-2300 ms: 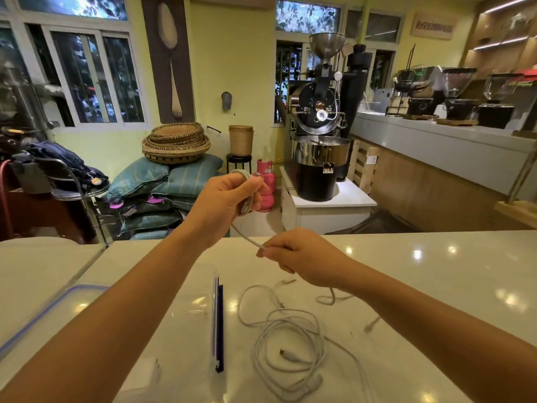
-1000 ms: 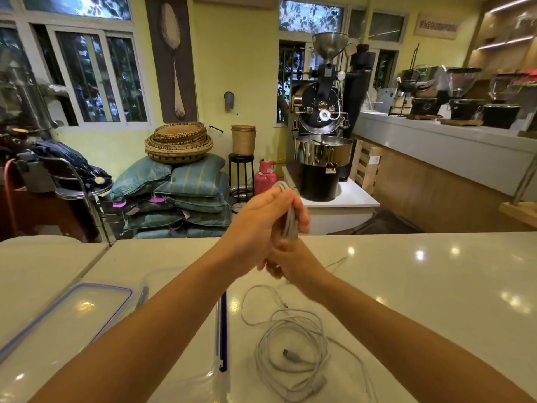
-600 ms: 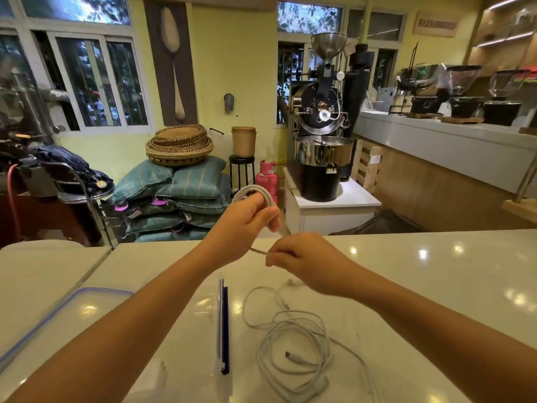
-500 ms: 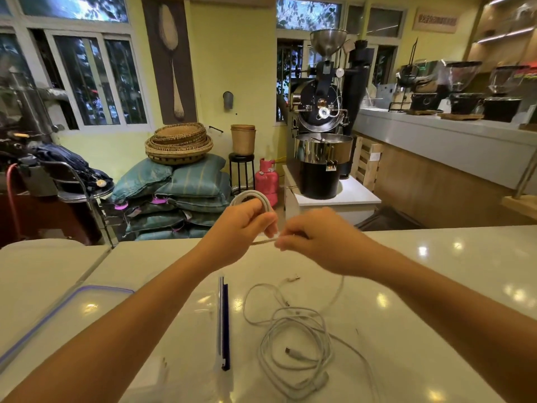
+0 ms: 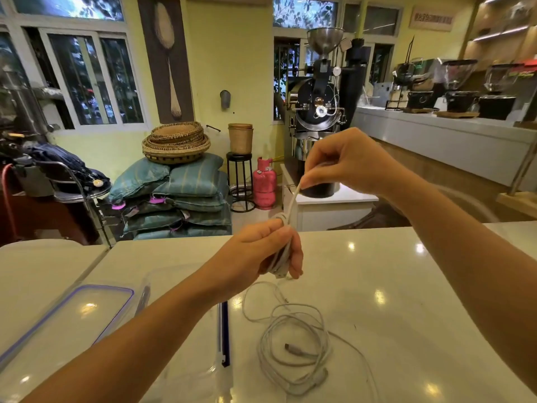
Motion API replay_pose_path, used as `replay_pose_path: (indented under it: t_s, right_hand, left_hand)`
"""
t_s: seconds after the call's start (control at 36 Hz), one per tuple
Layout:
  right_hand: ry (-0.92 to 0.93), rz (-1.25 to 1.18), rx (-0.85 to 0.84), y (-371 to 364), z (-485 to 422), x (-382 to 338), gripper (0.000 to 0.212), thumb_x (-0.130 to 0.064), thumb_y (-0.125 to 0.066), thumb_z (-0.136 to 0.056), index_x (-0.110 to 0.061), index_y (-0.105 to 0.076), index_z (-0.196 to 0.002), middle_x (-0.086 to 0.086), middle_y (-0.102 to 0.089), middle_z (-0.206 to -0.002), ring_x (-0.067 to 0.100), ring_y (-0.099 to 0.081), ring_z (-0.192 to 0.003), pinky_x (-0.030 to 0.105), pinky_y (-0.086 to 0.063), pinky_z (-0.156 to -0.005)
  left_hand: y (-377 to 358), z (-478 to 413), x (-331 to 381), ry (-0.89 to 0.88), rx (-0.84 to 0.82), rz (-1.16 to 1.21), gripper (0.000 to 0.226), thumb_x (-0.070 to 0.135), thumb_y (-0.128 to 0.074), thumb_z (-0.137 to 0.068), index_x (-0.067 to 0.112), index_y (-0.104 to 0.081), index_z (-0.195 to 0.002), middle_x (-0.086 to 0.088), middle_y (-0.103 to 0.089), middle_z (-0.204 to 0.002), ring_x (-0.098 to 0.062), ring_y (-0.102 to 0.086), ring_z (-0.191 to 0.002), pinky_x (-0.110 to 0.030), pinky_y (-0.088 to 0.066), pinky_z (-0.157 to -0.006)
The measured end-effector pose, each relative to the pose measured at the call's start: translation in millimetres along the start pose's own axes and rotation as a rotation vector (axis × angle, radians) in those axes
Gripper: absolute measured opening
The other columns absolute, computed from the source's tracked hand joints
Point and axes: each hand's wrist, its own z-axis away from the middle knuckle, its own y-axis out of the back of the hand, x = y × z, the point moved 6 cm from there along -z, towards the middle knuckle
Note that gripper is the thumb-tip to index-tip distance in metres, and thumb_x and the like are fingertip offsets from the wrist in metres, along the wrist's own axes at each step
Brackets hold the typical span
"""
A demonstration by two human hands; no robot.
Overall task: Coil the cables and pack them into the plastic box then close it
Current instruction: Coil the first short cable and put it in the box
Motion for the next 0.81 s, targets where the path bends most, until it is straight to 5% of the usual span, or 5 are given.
replay_pose_path:
  t_s: [0.28, 0.42, 0.56, 0.69, 0.81]
  right_hand:
    - [-0.247, -0.734, 0.155, -61, 15, 51, 0.020, -0.022, -0.054, -0.080, -0.020, -0.069, -0.067, 0.005, -0.060, -0.062, 0.019, -0.054, -0.061, 0.021, -0.046, -0.054]
    - [-0.323, -0.784, 0.125, -111, 28, 41, 0.021, -0.011, -0.038, -0.095, -0.015, -0.050, -0.079, -0.002, -0.054, -0.057, 0.009, -0.047, -0.051, 0.020, -0.039, -0.047]
    - [-0.399, -0.731, 0.059, -134, 37, 32, 0.030, -0.015, -0.039, -0.096, -0.016, -0.053, -0.070, -0.002, -0.048, -0.052, 0.002, -0.039, -0.040, 0.017, -0.032, -0.046]
    - [-0.469, -0.602, -0.055, -139, 41, 22, 0.019, -0.017, -0.036, -0.098, -0.019, -0.053, -0.091, -0.002, -0.043, -0.055, 0.002, -0.037, -0.038, 0.010, -0.030, -0.042]
    - [-0.454, -0.437, -0.152, -133, 42, 11, 0.032, -0.013, -0.034, -0.097, -0.028, -0.047, -0.072, -0.002, -0.045, -0.058, 0.006, -0.036, -0.049, 0.015, -0.032, -0.050]
  left_hand:
    - [-7, -13, 29, -0.164, 0.007, 0.139, 0.023, 0.021, -0.037, -0.084, 0.013, -0.055, -0.072, 0.003, -0.064, -0.058, -0.008, -0.059, -0.057, -0.035, -0.043, -0.071]
    - [6, -26, 31, -0.229, 0.162, -0.062, 0.020, 0.038, -0.051, -0.076, 0.027, -0.061, -0.063, 0.003, -0.061, -0.065, -0.015, -0.057, -0.065, -0.025, -0.048, -0.060]
    - [27, -33, 29, -0.253, 0.333, -0.282, 0.027, 0.011, -0.038, -0.094, 0.015, -0.053, -0.071, -0.001, -0.057, -0.072, 0.003, -0.054, -0.060, -0.009, -0.044, -0.061]
    - [37, -34, 21, -0.246, 0.398, -0.493, 0.024, 0.009, -0.040, -0.093, 0.014, -0.054, -0.074, 0.005, -0.058, -0.074, 0.008, -0.055, -0.065, -0.003, -0.043, -0.067]
    - [37, -34, 18, -0.260, 0.428, -0.689, 0.017, 0.013, -0.043, -0.093, 0.008, -0.055, -0.082, 0.009, -0.054, -0.074, -0.005, -0.052, -0.073, -0.007, -0.042, -0.070]
